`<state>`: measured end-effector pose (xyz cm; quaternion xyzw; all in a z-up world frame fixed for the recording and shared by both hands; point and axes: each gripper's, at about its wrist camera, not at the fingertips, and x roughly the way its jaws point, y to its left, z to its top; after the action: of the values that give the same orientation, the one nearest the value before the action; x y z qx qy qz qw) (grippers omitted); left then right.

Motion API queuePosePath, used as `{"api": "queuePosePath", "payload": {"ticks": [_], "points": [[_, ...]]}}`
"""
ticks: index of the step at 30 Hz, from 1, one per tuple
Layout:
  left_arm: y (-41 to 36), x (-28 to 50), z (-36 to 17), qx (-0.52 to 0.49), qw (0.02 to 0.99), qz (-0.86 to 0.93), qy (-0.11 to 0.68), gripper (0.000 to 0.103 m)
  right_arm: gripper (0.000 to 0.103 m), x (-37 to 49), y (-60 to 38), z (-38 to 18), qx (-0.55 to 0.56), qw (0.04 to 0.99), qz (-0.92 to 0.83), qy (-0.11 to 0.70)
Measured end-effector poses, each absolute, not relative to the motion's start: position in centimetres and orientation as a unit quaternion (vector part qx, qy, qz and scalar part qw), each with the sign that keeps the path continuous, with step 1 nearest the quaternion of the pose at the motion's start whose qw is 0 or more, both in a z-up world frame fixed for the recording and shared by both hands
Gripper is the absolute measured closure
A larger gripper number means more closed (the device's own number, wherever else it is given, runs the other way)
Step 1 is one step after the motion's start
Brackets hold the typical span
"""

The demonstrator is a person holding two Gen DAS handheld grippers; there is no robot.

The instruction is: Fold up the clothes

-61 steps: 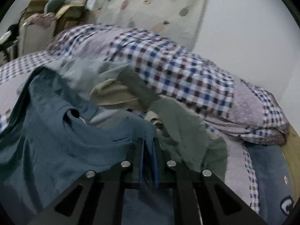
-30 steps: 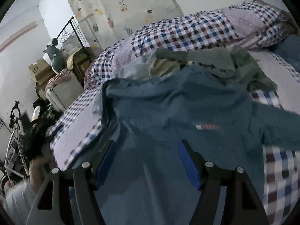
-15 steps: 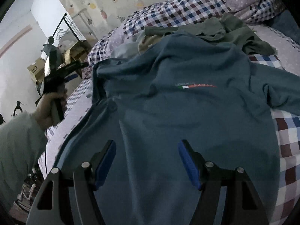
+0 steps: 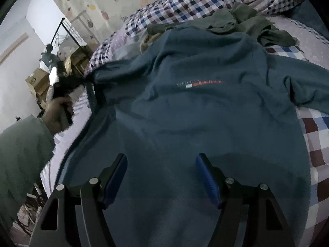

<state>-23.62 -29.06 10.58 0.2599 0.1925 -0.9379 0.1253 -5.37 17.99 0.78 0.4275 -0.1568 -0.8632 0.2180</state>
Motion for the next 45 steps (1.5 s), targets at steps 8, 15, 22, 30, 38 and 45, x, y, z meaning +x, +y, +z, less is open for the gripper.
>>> {"api": "queuePosePath", "payload": {"ticks": [8,15,22,30,38,45], "points": [[-39.0,-17.7,3.1,0.325,0.195,-0.852,0.361,0.082,0.030,-5.6,17.5,-0.2,0.432,0.213,-0.866,-0.137],[-39.0,-16.9,5.6,0.290,0.117,-0.884,0.347,0.041,0.030,-5.6,17.4,-0.3,0.432,0.213,-0.867,-0.129],[-35.1,-17.4,10.9,0.241,0.144,-0.928,0.245,0.026,0.030,-5.9,17.2,-0.4,0.433,0.213,-0.867,-0.123],[-23.9,-23.9,11.3,0.282,0.044,-0.958,0.033,0.026,0.030,-5.8,17.2,-0.5,0.433,0.213,-0.867,-0.123],[-18.8,-29.4,7.2,0.333,0.077,-0.934,-0.106,0.026,0.030,-5.7,17.3,-0.5,0.432,0.215,-0.866,-0.128],[-19.0,-29.2,6.8,0.321,0.054,-0.942,-0.081,0.100,0.030,-5.8,17.4,-0.6,0.433,0.217,-0.865,-0.133]]}}
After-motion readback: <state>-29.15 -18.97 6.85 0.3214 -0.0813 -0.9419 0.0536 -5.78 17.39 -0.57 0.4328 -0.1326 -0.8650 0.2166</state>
